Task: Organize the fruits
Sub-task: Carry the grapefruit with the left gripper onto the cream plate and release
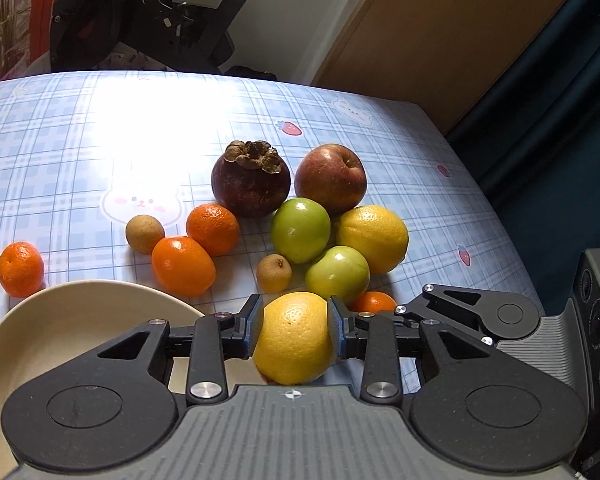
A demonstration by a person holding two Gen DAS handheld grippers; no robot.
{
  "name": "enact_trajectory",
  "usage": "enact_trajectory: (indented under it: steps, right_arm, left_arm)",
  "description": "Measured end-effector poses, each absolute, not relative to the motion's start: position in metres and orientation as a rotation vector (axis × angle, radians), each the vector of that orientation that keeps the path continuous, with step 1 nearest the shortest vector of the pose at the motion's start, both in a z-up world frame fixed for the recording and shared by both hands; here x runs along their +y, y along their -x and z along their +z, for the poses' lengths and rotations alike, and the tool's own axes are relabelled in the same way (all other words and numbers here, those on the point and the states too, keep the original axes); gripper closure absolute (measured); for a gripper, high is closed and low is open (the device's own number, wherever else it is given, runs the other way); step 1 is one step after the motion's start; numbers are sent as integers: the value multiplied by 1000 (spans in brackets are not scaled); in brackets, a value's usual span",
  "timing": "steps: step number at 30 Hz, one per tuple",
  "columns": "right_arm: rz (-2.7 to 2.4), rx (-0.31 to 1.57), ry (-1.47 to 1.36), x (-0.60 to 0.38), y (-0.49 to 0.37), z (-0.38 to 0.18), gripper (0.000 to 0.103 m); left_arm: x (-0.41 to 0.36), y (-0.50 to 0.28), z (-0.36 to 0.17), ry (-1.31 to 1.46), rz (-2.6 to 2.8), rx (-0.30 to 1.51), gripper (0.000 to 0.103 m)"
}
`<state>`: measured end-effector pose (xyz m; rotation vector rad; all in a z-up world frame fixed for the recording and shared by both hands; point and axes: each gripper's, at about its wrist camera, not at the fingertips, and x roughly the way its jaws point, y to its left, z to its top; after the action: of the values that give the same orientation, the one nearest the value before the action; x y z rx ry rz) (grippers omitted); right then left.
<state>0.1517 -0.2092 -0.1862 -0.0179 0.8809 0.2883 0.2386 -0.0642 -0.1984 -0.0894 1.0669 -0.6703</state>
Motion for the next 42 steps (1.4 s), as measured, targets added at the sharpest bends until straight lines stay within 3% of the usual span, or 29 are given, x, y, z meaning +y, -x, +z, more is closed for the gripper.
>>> enact_trajectory:
  steps: [13, 23, 33, 42]
  right_arm:
    - [285, 839, 9, -207, -142, -173, 43]
    - [426, 816, 57, -153, -183, -156, 43]
    - [550, 896, 163, -82, -230, -185, 43]
    - [541, 897, 193, -66, -237, -195, 42]
  left_arm:
    - [-59, -236, -182, 98, -727, 1040, 67]
    - [7, -232, -154, 111, -607, 988, 67]
    - [79, -238, -174, 175, -445, 1015, 67]
    - [100, -239, -185, 206, -425, 1005, 67]
